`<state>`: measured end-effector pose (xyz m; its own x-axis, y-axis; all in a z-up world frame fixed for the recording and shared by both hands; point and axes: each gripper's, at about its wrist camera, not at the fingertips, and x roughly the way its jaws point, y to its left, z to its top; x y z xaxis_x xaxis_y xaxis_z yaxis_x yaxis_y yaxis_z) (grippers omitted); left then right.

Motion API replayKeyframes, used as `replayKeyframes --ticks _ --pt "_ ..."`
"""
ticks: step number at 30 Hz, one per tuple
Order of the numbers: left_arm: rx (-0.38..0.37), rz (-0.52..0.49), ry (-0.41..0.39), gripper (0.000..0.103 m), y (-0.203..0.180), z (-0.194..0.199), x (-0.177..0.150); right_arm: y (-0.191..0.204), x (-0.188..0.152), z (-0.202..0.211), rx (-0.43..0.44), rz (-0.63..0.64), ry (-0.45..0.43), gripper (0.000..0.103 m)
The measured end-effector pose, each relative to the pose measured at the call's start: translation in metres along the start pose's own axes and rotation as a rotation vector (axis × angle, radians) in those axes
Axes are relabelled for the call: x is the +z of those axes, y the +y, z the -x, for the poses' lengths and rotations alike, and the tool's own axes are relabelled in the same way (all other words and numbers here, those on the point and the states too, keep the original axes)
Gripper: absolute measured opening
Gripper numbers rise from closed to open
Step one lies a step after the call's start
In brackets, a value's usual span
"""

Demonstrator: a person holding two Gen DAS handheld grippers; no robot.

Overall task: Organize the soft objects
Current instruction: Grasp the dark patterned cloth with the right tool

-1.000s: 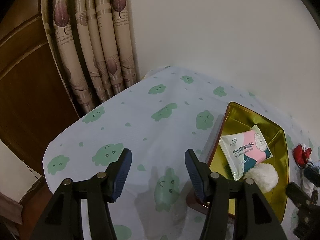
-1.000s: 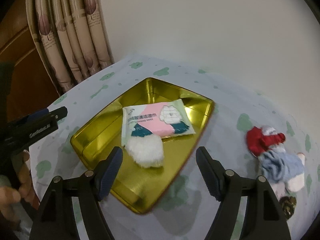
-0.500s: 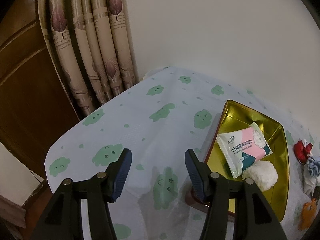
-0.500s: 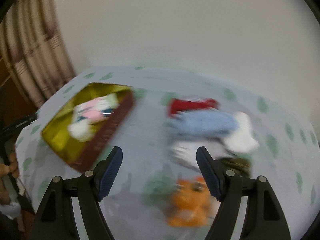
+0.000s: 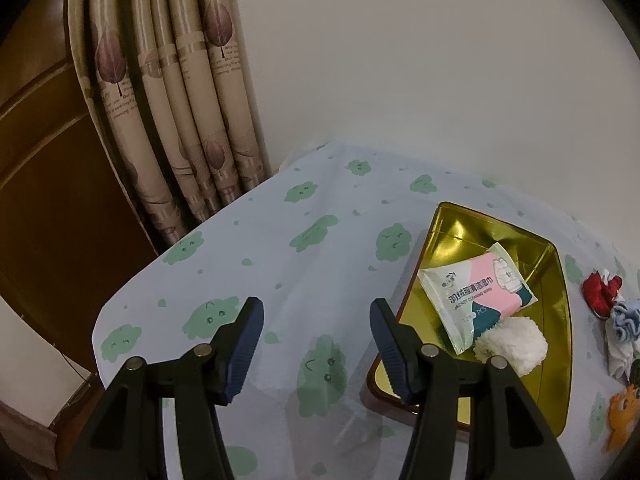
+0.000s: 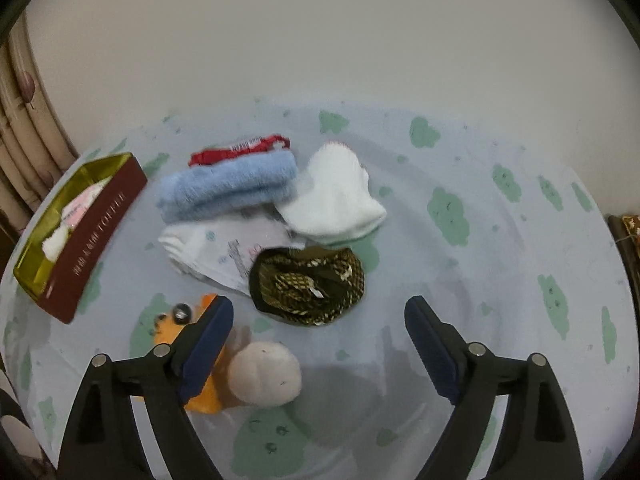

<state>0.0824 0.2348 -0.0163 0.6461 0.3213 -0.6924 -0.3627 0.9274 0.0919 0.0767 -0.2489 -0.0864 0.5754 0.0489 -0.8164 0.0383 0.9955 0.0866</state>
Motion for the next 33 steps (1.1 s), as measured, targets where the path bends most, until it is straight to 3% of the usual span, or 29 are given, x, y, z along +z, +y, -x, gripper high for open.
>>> replayKeyframes --ticks 12,18,19,21,25,27,33 --pt "0.013 -0.030 0.003 0.057 -0.006 -0.004 -0.003 0.002 0.006 -0.044 -0.011 0.050 0.073 0.091" --pt "0.025 -0.057 0.007 0.057 -0.012 -0.005 -0.006 -0.003 0.009 -0.054 0.048 0.005 0.052 0.090" --pt "0.023 -0.060 0.007 0.057 -0.014 -0.005 -0.006 -0.004 0.009 -0.053 0.051 0.006 0.044 0.088" --pt "0.017 -0.064 0.005 0.057 -0.017 -0.002 -0.007 -0.003 0.008 -0.051 0.066 0.017 0.032 0.073" --pt "-0.007 -0.086 -0.008 0.057 -0.030 0.009 -0.012 -0.005 0.005 -0.047 0.084 0.022 0.014 0.055" --pt "-0.028 -0.106 -0.009 0.057 -0.039 0.015 -0.015 -0.006 0.003 -0.045 0.071 0.032 0.005 0.042" --pt "-0.141 -0.196 0.013 0.057 -0.082 0.036 -0.028 -0.013 -0.002 -0.037 0.056 0.031 -0.020 0.034"
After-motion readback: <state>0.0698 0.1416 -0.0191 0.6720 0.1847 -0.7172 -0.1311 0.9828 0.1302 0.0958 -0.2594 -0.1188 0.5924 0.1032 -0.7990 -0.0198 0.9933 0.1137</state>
